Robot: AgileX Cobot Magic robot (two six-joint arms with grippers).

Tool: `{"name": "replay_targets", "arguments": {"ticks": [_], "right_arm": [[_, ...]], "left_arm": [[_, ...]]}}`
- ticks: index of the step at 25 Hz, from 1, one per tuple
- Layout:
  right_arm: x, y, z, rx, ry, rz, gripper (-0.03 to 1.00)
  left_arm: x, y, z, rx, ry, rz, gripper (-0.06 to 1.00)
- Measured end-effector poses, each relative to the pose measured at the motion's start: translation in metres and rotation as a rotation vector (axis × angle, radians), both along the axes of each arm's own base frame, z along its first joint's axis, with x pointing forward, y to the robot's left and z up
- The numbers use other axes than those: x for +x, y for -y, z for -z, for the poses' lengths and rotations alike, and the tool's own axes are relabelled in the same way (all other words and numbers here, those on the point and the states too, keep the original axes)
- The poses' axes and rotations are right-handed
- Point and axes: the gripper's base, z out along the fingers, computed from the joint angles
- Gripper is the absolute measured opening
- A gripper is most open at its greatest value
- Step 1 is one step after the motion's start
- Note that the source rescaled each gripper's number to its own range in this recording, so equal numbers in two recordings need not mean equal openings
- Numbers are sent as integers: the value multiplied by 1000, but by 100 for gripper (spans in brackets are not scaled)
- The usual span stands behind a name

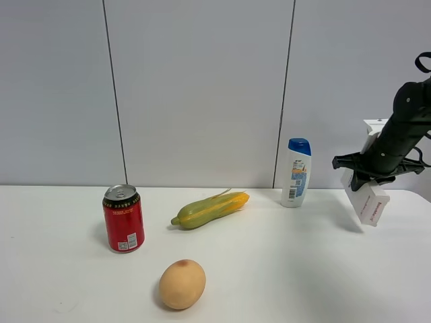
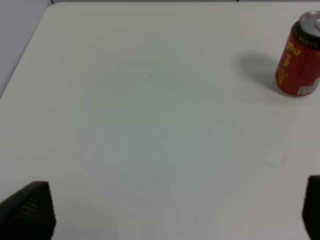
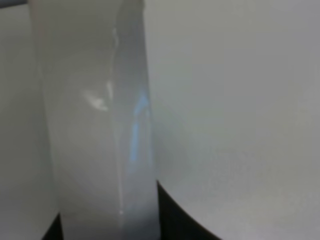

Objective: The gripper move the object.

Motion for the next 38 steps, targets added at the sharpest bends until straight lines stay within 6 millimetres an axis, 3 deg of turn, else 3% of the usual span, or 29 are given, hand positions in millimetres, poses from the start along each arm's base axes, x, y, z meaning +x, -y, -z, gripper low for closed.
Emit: {"name": "replay_targets", "arguments": {"ticks": [6, 7, 9, 12, 14, 17, 22, 26, 32, 38], "right_arm": [[1, -14, 19, -31, -47, -82, 2], [1, -15, 19, -32, -47, -85, 8], [2, -16, 18, -33, -30, -88, 31], [4, -16, 16, -26, -4, -75, 73], [5, -16, 16, -15, 1, -58, 86], [5, -16, 16, -7, 2, -45, 93], [0, -16, 9, -11, -32, -53, 94], [-13, -20, -24, -58, -66, -115, 94], [-48, -25, -102, -78, -44, -151, 94], [-95, -37, -183, -117, 87, -190, 94]], "left_arm": [[0, 0, 0, 0, 0, 0, 100], [0, 0, 0, 0, 0, 0, 100], [0, 0, 0, 0, 0, 0, 100], [0, 0, 0, 0, 0, 0, 100], [0, 0, 0, 0, 0, 0, 100], [0, 0, 0, 0, 0, 0, 100], [0, 0, 0, 0, 0, 0, 100], [0, 0, 0, 0, 0, 0, 100], [0, 0, 0, 0, 0, 0, 100], [0, 0, 0, 0, 0, 0, 100]]}}
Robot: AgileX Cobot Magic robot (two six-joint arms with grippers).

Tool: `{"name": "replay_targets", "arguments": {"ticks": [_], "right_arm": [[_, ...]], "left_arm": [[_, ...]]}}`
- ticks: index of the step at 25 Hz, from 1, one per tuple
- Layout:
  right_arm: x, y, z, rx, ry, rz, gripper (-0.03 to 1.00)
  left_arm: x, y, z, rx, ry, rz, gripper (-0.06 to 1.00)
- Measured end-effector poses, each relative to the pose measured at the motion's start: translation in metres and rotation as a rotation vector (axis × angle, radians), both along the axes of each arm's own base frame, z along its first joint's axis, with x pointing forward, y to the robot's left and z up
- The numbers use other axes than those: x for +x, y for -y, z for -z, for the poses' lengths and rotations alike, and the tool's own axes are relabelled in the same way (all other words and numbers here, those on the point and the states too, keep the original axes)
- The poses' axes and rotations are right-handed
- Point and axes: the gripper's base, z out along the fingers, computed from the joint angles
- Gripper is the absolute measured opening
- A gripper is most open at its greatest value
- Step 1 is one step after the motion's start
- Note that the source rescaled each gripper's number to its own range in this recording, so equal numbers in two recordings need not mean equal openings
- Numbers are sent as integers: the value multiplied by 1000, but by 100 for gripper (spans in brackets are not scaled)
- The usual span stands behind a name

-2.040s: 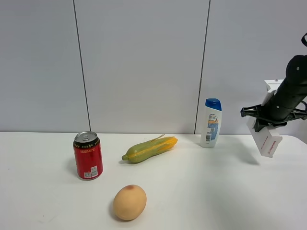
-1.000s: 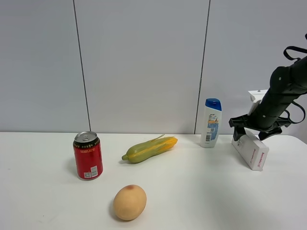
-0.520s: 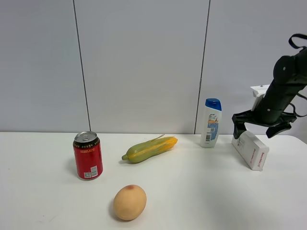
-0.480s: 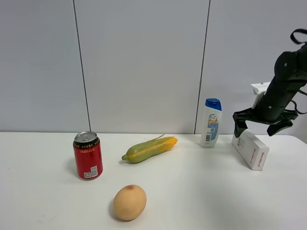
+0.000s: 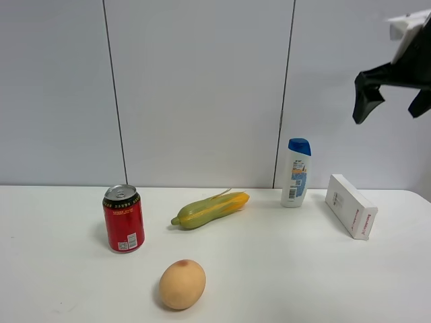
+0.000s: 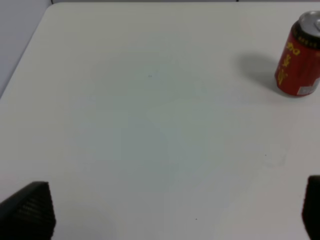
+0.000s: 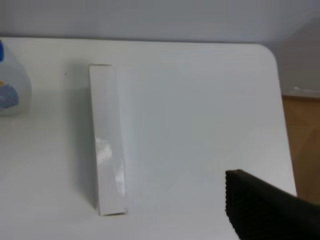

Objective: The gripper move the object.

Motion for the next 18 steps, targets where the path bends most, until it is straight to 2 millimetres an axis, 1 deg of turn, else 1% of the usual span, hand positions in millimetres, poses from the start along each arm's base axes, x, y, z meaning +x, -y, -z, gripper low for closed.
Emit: {"name": "replay_targets", "arguments": {"ticks": [4, 8, 12, 15, 18], "right_arm": [[-29, 1, -32, -15, 34, -4, 94], [-53, 5, -51, -44, 32, 6, 94], [-73, 12, -67, -72, 51, 25, 94], [-87, 27, -81, -83, 90, 52, 94], [-103, 50, -91, -81, 108, 115, 94]], "left_arm": [[0, 0, 0, 0, 0, 0, 100], [0, 0, 0, 0, 0, 0, 100], [0, 0, 0, 0, 0, 0, 100], [0, 0, 0, 0, 0, 0, 100], [0, 0, 0, 0, 0, 0, 100]]}}
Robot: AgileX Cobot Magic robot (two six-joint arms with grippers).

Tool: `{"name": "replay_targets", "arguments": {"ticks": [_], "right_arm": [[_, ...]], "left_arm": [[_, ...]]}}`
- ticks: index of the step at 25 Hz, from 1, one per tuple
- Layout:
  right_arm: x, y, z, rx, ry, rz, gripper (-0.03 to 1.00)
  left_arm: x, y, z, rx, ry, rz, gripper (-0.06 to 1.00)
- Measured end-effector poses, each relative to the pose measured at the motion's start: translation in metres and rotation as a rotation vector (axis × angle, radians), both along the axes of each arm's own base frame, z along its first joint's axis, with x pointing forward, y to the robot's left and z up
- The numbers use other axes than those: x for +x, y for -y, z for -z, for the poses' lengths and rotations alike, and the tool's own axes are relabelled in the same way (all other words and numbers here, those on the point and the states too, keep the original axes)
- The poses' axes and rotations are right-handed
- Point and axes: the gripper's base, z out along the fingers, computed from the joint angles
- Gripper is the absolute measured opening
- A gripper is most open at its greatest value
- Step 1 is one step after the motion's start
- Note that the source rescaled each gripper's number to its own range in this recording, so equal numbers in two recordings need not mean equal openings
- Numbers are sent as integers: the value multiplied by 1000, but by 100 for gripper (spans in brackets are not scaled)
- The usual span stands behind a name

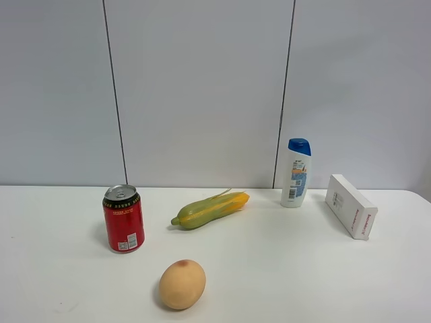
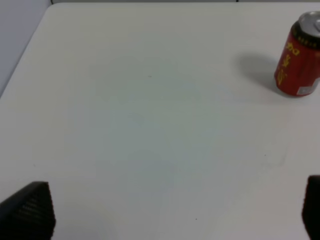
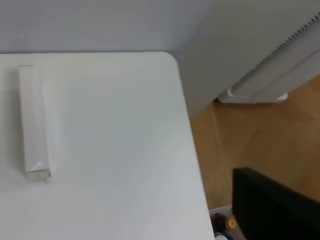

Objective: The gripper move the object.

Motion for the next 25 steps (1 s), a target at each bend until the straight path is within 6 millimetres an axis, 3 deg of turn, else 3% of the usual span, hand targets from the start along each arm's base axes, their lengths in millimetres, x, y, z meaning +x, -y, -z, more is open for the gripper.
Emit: {"name": "replay_targets", "arguments": {"ticks": [3, 6, 9, 18, 25], "right_arm": [[-18, 13, -8, 30, 4, 46, 94], [-39, 11, -16, 34, 21, 29, 94], [-66, 4, -12, 45, 35, 2, 94], [-179, -16, 60, 96, 77, 23, 94], [-222, -24, 98, 145, 126, 21, 94]], "left_arm": [[0, 0, 0, 0, 0, 0, 100], [0, 0, 0, 0, 0, 0, 100], [0, 0, 0, 0, 0, 0, 100], [0, 0, 0, 0, 0, 0, 100], [0, 0, 0, 0, 0, 0, 100]]}}
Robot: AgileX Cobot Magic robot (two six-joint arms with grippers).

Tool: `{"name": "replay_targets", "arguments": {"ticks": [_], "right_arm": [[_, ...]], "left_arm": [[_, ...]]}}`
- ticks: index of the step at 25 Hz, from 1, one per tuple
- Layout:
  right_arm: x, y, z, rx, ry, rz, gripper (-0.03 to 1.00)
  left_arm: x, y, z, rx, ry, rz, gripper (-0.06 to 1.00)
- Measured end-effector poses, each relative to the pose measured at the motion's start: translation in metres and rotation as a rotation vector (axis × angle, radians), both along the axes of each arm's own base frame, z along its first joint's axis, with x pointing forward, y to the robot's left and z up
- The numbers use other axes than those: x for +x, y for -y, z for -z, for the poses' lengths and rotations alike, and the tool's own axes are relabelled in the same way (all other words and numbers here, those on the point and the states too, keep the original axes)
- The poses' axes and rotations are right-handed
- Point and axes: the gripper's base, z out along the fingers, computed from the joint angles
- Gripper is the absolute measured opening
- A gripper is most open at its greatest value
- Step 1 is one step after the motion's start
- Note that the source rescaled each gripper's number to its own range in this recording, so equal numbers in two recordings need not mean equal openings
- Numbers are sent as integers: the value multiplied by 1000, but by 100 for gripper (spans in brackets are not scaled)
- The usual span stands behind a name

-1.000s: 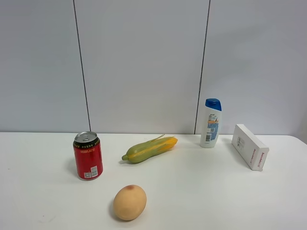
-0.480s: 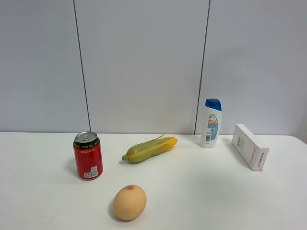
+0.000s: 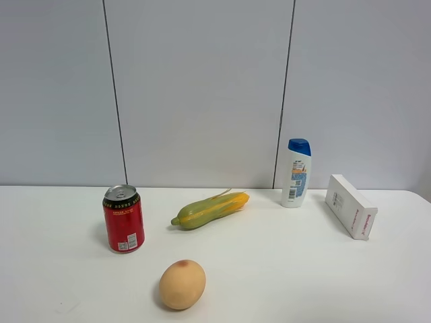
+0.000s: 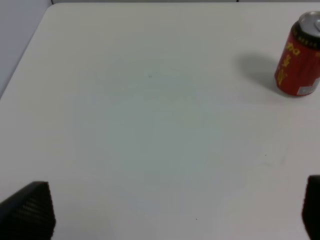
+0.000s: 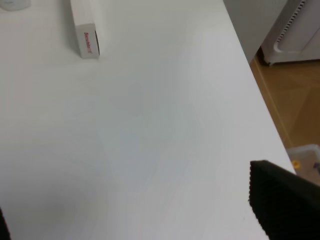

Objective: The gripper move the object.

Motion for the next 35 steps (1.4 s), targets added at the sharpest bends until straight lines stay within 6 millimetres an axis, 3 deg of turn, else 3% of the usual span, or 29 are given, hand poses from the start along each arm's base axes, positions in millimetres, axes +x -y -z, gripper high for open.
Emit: {"name": "replay_targets", "arguments": {"ticks": [6, 9, 13, 18, 26, 31, 35], "right_arm": [[-36, 3, 14, 59, 70, 131, 94], [-44, 3, 20, 75, 116, 160, 94], [-40, 4, 33, 26, 114, 75, 94], [-31, 2, 31, -46, 208, -81, 94], [-37, 4, 34, -55, 234, -100, 94], [-46, 1, 58, -9, 221, -114, 94], [-47, 0, 60, -1, 221, -123, 94]], "left_arm": [[0, 0, 0, 0, 0, 0, 100], [0, 0, 0, 0, 0, 0, 100], [0, 0, 0, 0, 0, 0, 100], [0, 0, 0, 0, 0, 0, 100], [0, 0, 0, 0, 0, 0, 100], [0, 0, 0, 0, 0, 0, 100], [0, 0, 0, 0, 0, 0, 100]]}}
